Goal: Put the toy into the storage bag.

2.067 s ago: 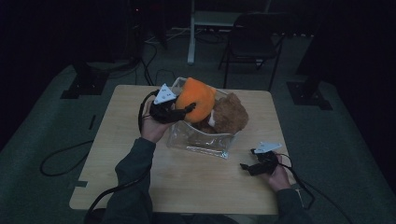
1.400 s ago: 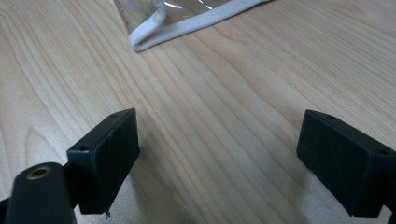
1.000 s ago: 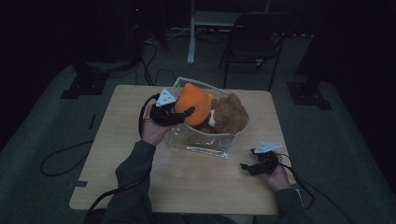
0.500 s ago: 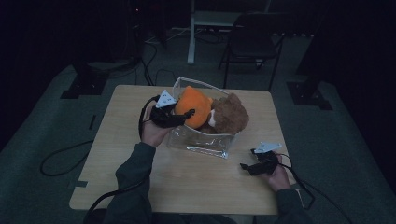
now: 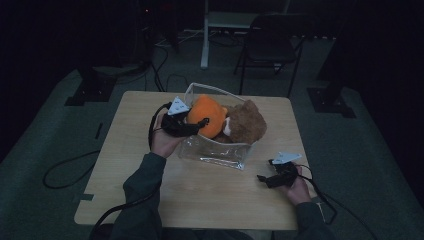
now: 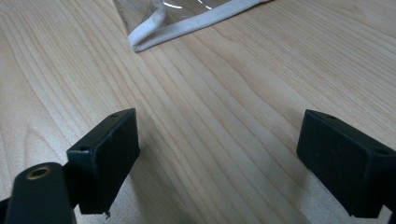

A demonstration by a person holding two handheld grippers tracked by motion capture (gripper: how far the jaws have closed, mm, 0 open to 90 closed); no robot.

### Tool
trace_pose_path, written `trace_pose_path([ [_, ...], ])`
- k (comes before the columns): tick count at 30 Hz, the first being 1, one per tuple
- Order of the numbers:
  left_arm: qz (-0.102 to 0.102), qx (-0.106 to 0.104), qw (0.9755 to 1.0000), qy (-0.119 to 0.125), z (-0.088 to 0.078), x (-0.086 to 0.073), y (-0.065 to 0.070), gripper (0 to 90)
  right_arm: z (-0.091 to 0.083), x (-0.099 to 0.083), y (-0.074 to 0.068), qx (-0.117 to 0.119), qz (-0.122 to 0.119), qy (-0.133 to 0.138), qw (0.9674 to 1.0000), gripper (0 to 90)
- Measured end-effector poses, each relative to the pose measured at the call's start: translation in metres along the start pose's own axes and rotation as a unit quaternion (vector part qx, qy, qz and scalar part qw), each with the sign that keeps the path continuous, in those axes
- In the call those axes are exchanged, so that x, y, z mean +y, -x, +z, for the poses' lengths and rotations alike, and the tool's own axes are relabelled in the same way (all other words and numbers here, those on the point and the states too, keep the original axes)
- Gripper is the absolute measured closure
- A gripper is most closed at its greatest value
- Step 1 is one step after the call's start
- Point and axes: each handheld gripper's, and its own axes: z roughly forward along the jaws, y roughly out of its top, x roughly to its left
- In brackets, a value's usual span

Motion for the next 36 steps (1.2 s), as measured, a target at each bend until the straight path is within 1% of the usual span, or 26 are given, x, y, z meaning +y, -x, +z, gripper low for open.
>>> trace_pose_path([
  [8, -0.007, -0.003, 1.0, -0.003, 0.002, 0.0, 0.0, 30.1, 0.0, 0.0, 0.0, 0.0, 0.0, 0.0, 1.0, 12.3],
  [12, -0.008, -0.006, 0.9999, -0.007, 0.002, 0.001, 0.0, 28.9, 0.0, 0.0, 0.0, 0.0, 0.0, 0.0, 1.0, 12.3],
  [19, -0.01, -0.007, 0.9999, -0.006, 0.002, 0.0, 0.0, 27.4, 0.0, 0.0, 0.0, 0.0, 0.0, 0.0, 1.0, 12.3],
  [24, -0.01, -0.014, 0.9998, -0.008, 0.003, 0.001, 0.0, 24.9, 0.0, 0.0, 0.0, 0.0, 0.0, 0.0, 1.0, 12.3],
  [31, -0.015, -0.018, 0.9997, -0.002, 0.002, 0.001, -0.001, 23.0, 0.0, 0.0, 0.0, 0.0, 0.0, 0.0, 1.0, 12.4],
  [32, -0.016, -0.017, 0.9997, 0.001, 0.0, 0.002, -0.001, 23.0, 0.0, 0.0, 0.0, 0.0, 0.0, 0.0, 1.0, 12.3],
  [33, -0.018, -0.015, 0.9997, 0.006, -0.001, 0.003, -0.002, 20.9, 0.0, 0.0, 0.0, 0.0, 0.0, 0.0, 1.0, 12.4],
  [35, -0.026, -0.021, 0.9992, 0.021, -0.006, 0.004, -0.004, 20.0, 0.0, 0.0, 0.0, 0.0, 0.001, 0.0, 1.0, 12.3],
  [36, -0.027, -0.019, 0.9991, 0.025, -0.008, 0.005, -0.005, 20.0, 0.0, 0.0, 0.0, 0.0, 0.0, 0.0, 1.0, 12.3],
])
